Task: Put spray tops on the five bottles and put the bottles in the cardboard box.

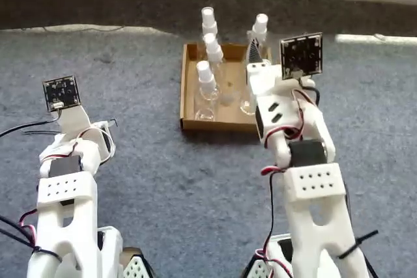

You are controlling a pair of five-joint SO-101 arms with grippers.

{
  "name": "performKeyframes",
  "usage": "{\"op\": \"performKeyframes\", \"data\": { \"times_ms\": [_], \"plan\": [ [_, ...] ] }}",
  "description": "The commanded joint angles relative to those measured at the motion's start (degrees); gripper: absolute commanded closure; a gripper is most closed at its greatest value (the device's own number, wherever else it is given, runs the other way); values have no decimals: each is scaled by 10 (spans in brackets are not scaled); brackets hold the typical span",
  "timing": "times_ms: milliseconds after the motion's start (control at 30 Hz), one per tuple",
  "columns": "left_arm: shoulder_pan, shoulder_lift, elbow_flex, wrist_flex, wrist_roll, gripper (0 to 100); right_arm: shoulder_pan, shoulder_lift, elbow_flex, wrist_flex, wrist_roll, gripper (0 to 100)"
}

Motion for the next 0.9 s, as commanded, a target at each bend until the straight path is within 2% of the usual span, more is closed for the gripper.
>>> {"op": "performKeyframes", "data": {
  "times_ms": [0,100,167,433,533,633,867],
  "plan": [
    [-5,-5,0,-11,1,787,-2,-102,18,59,6,835],
    [-5,-7,3,-12,0,787,-2,-181,78,87,8,954],
    [-5,-8,1,-12,0,787,0,-235,131,92,8,996],
    [-5,-8,0,-11,0,784,54,-486,385,102,8,994],
    [-5,-24,1,-9,2,783,81,-581,465,151,8,994],
    [-5,-80,9,-3,3,783,104,-586,516,204,8,994],
    [-8,-307,95,28,0,786,131,-587,529,211,8,994]
  ]
}}
